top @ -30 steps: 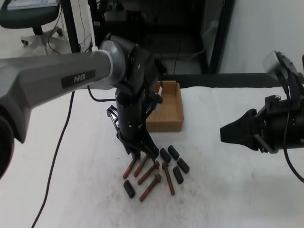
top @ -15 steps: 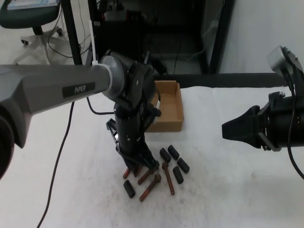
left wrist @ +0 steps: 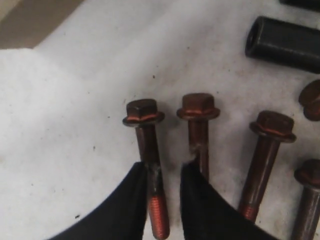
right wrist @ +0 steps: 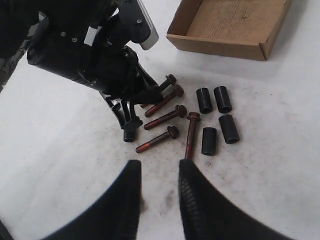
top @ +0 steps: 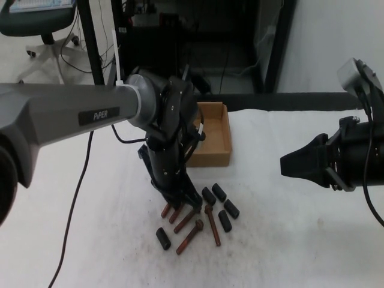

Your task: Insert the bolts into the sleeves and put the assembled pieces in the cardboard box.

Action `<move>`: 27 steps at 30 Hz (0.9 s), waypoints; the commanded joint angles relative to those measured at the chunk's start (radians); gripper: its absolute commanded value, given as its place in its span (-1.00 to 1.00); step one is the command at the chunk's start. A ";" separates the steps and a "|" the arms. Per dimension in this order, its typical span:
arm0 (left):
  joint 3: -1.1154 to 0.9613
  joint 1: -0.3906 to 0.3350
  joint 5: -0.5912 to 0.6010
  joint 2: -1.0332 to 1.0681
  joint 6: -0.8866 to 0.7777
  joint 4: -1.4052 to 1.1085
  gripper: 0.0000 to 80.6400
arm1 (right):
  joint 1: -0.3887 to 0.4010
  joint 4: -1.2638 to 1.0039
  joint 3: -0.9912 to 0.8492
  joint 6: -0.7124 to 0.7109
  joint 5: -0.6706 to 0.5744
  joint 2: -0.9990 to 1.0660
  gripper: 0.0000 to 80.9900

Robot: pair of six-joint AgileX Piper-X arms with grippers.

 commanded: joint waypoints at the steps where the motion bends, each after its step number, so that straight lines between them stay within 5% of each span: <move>1: 0.006 0.000 0.006 -0.005 -0.002 -0.015 -0.45 | 0.001 0.005 -0.012 0.001 -0.008 -0.008 -0.37; 27: 0.006 0.037 0.020 -0.005 -0.002 -0.079 -0.32 | 0.001 0.025 -0.012 0.001 -0.008 -0.008 -0.37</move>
